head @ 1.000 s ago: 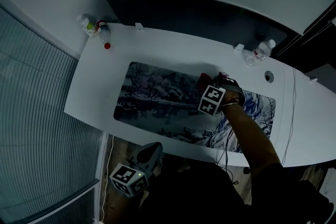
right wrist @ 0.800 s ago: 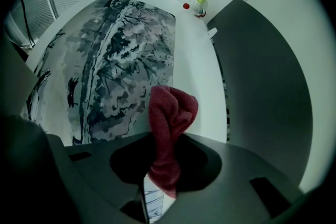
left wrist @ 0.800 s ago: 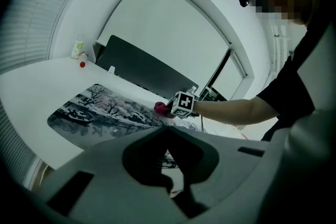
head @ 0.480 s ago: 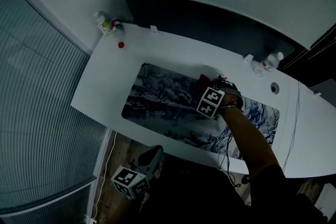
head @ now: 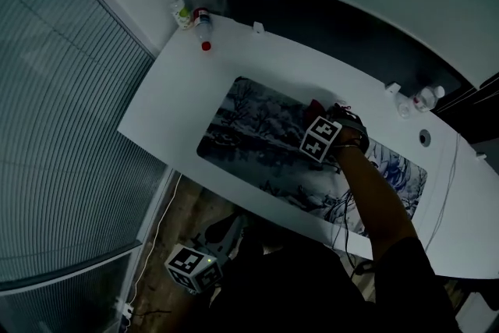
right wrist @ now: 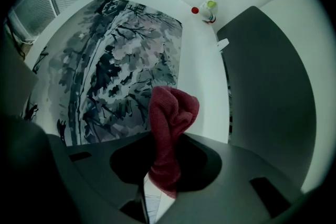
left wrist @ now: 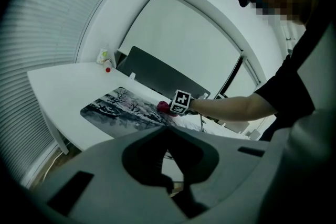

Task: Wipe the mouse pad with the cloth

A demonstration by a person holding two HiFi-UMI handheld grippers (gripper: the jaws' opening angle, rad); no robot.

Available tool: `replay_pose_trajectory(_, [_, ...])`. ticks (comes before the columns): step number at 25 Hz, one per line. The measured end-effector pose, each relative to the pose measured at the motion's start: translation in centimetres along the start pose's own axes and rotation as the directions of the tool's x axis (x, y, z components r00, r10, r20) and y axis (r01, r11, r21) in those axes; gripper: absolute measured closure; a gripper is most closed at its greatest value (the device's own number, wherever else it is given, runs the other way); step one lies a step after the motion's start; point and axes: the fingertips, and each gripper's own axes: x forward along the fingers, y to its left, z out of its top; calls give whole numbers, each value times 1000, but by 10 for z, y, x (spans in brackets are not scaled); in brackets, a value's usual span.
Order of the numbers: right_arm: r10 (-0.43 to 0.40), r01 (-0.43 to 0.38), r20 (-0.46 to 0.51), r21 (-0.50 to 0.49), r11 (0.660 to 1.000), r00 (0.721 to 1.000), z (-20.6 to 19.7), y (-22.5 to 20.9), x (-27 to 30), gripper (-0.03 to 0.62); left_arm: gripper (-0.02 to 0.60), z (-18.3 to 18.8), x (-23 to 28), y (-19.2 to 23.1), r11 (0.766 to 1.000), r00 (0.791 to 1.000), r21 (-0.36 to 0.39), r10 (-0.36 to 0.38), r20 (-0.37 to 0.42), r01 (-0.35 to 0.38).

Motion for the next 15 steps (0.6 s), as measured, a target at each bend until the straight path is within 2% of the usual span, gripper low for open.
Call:
replay_pose_trajectory(9, [-5, 2, -36, -79, 997, 999, 15, 39, -18, 482, 575, -2, -18, 9, 999, 999, -19, -46, 22, 46])
replay_pose_trajectory(15, [14, -16, -29, -89, 996, 999, 34, 77, -40, 482, 575, 5, -31, 14, 997, 997, 9, -74, 9, 74])
